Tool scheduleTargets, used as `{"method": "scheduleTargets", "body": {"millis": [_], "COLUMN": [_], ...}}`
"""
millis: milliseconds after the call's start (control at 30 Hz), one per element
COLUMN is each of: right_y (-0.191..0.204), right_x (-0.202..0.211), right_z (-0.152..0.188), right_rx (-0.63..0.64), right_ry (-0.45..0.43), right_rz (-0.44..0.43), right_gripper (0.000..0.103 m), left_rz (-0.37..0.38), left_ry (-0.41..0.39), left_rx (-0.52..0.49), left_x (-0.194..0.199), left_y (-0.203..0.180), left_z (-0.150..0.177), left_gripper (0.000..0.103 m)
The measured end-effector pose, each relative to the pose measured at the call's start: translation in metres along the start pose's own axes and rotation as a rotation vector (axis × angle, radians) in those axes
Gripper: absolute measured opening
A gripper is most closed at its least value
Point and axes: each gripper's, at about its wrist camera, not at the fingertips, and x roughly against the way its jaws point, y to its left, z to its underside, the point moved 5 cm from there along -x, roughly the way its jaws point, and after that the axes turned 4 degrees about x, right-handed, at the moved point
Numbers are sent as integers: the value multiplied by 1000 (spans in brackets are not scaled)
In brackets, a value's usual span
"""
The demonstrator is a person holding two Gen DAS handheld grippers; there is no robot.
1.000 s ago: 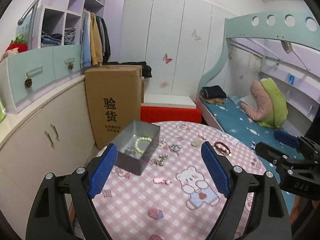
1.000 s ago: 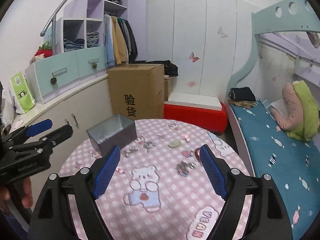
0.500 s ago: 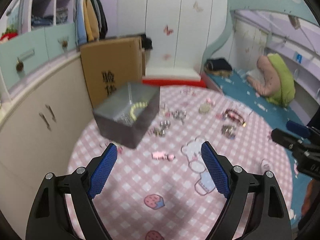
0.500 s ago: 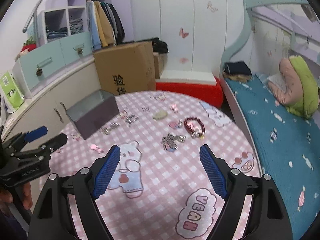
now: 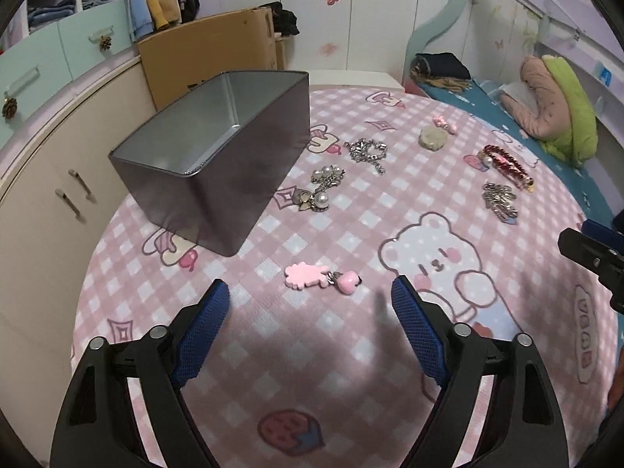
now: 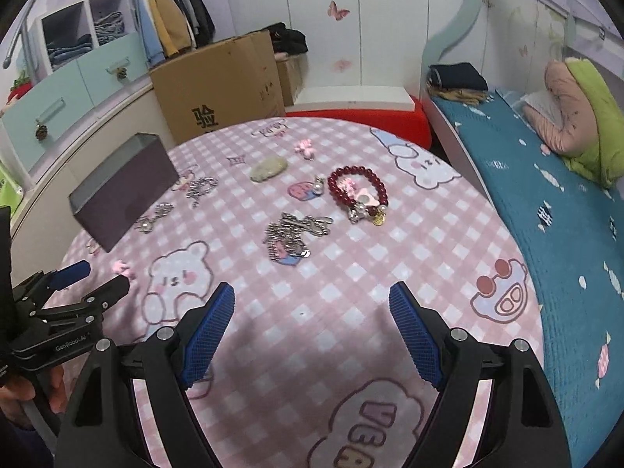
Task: Organize jewelry
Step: 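Withdraw both tools and grasp the pink hair clip with the left tool, then lift the pink clip with the left tool while the right tool grasps a silver chain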
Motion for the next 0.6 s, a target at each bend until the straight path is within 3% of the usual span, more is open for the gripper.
{"method": "scheduleTargets", "body": {"millis": [67, 133, 200, 300, 600], "right_y": [-3, -5, -6, -9, 9], "right_x": [-6, -12, -18, -27, -56], "right_z": [0, -2, -3, -7, -30], "right_rx": [-5, -9, -9, -9, 28], "right_ry": [11, 20, 27, 37, 51], "right_rz": [2, 0, -2, 0, -50], "right_gripper": [80, 80, 80, 80, 80], "left_rz": [4, -8, 6, 2, 81], "left_ry": [31, 15, 15, 8, -1], "left_rx": [-8, -25, -33, -48, -31], "left_x": [-8, -9, -9, -9, -1], "left_y": [-1, -2, -3, -5, -9], "left_z": [0, -2, -3, -4, -15], "left_gripper": [55, 52, 39, 39, 39]}}
